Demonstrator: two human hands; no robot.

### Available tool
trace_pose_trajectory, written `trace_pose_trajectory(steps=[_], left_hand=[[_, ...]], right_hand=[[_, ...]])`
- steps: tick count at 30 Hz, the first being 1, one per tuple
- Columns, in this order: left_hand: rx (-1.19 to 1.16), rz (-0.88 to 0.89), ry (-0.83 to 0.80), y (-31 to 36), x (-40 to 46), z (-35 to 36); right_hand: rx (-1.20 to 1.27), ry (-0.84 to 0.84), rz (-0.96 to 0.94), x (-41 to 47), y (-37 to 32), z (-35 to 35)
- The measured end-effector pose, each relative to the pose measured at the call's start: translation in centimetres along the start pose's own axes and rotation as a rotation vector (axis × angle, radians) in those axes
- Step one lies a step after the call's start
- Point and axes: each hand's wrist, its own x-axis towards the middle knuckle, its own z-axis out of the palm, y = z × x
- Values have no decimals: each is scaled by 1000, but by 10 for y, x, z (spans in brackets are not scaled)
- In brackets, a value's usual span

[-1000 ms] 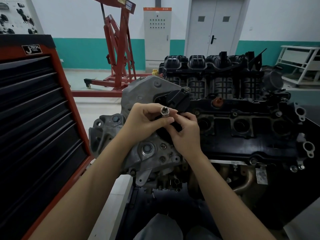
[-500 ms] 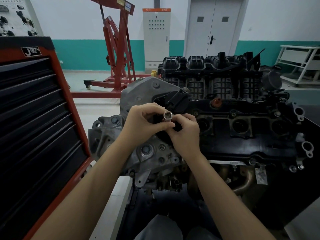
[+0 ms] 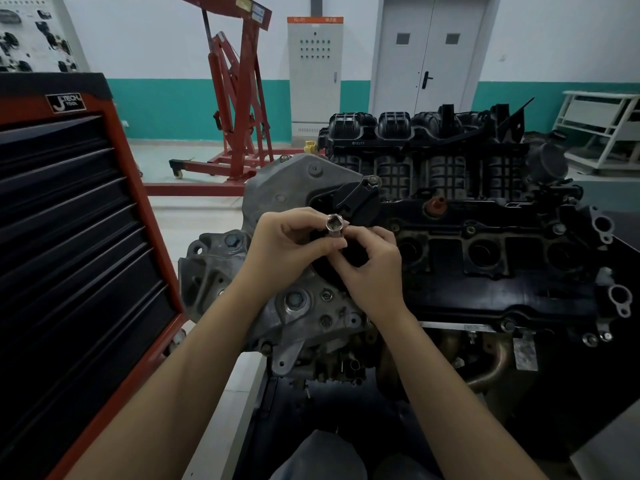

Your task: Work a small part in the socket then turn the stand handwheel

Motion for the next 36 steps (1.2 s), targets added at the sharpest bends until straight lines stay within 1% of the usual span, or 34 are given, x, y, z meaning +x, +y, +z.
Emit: trace_pose_trajectory(steps=[2, 4, 7, 10, 13, 14, 16, 19, 21, 23, 26, 29, 32, 34, 36], left_hand=[[-16, -6, -53, 0, 0, -2], [-9, 2, -85, 0, 1, -3], [49, 20, -49, -1, 1, -1], [37, 2, -28, 0, 0, -1], [-31, -25, -76, 1, 1, -3], [-42, -29, -96, 2, 0, -3], [-28, -25, -115, 2, 0, -3], [115, 15, -61, 1, 0, 1], [155, 35, -23, -1, -1, 2], [145, 23, -24, -2, -2, 1], [109, 24, -82, -2, -1, -1], [100, 48, -90, -1, 0, -1], [130, 58, -32, -2, -1, 1], [111, 39, -30, -2, -1, 1], [60, 28, -63, -2, -1, 0]], right_hand=[[-36, -31, -24, -1, 1, 0], [-32, -43, 15, -1, 3, 0], [-10, -16, 30, -1, 3, 1], [20, 14, -20, 0, 0, 1], [-29, 26, -117, 1, -1, 2], [-41, 24, -131, 1, 0, 3], [-26, 12, -91, 1, 3, 3], [-3, -19, 5, 0, 7, 3], [5, 0, -15, 0, 6, 2], [3, 14, -63, 1, 2, 1], [-21, -1, -118, 1, 2, 1], [-1, 6, -68, 0, 4, 2], [-4, -1, 5, -1, 6, 3], [4, 14, -21, 0, 4, 2], [-4, 27, -84, 0, 0, 1]])
